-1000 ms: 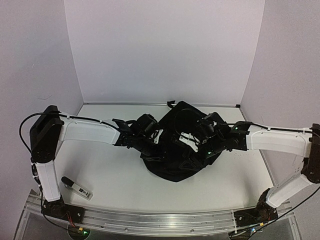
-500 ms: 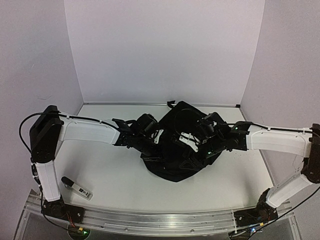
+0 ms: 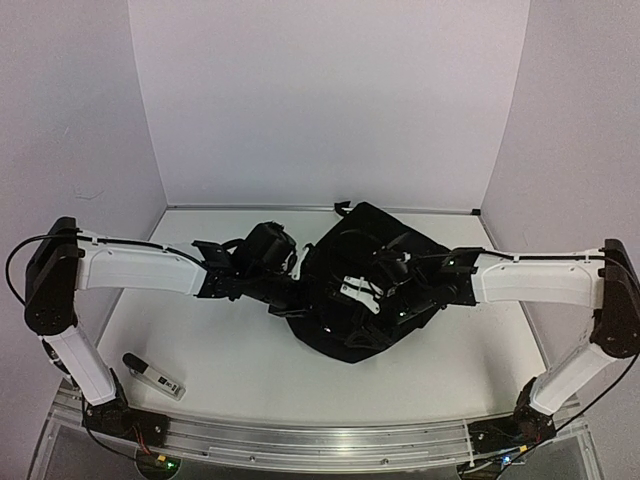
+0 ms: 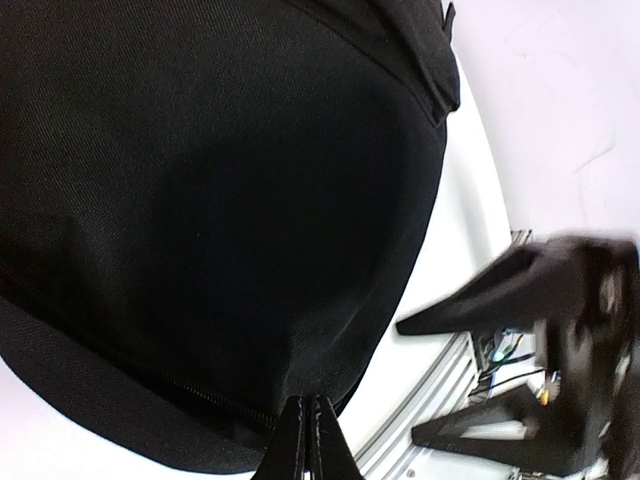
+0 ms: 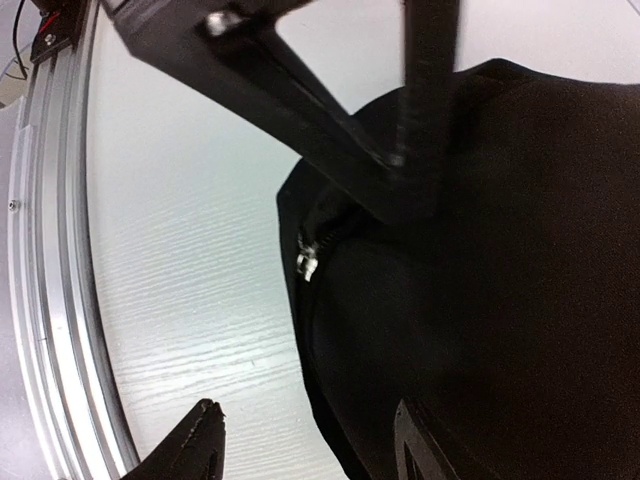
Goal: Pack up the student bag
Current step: Zip the student bag at the center of the board.
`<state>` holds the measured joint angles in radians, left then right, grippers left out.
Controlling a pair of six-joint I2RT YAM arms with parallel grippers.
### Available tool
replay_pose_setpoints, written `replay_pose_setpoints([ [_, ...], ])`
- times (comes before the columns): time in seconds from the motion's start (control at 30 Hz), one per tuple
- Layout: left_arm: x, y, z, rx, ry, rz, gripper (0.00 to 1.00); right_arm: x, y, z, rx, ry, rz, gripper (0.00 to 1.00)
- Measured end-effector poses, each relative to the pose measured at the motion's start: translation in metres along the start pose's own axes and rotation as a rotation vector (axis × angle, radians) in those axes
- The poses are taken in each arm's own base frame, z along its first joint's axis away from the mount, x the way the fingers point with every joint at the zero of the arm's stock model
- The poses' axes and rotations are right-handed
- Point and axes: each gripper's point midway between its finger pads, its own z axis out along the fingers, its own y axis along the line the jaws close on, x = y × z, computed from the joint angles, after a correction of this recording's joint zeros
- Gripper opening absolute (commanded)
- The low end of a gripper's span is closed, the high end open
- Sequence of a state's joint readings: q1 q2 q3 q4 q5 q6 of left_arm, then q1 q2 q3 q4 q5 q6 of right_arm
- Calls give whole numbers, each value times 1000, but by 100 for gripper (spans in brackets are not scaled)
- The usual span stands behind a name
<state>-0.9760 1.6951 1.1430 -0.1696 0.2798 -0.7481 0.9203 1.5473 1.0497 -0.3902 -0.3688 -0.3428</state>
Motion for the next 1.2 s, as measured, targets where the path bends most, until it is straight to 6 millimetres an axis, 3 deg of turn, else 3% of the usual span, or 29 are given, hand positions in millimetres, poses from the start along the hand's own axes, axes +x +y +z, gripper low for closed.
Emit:
replay_pose_setpoints([
  [0.17, -2, 7, -1, 9, -25, -45, 0, -5, 7, 15, 35, 6, -63, 59],
  [0.27, -6, 11, -2, 16, -37, -76, 0, -9, -1, 21, 95, 3, -91, 51],
  [0.33, -9, 14, -4, 21, -49, -95, 0, -10, -10, 25, 144, 4, -106, 34],
  [0.4, -11, 17, -6, 21, -58, -113, 0, -10, -19, 29, 188, 11, -124, 7],
  [0.47, -12, 20, -9, 21, -65, -127, 0, -7, -23, 31, 215, 19, -131, 0],
  [0.63, -13, 34, -10, 4, -77, -158, 0, -2, -24, 29, 241, 23, -154, 0],
  [0.83, -20, 57, -14, -21, -94, -196, 0, -10, -20, -5, 273, -50, -183, 0],
  [1.03, -34, 71, -20, -35, -129, -220, 0, 5, -13, -20, 272, -34, -189, 3],
  [1.07, -34, 71, -20, -36, -130, -221, 0, 8, -13, -20, 269, -26, -190, 10],
  [1.17, -35, 70, -20, -21, -130, -219, 0, 13, -11, -20, 258, -6, -186, 54],
  [1.2, -35, 68, -19, -10, -129, -217, 0, 13, -10, -19, 252, -1, -185, 58],
])
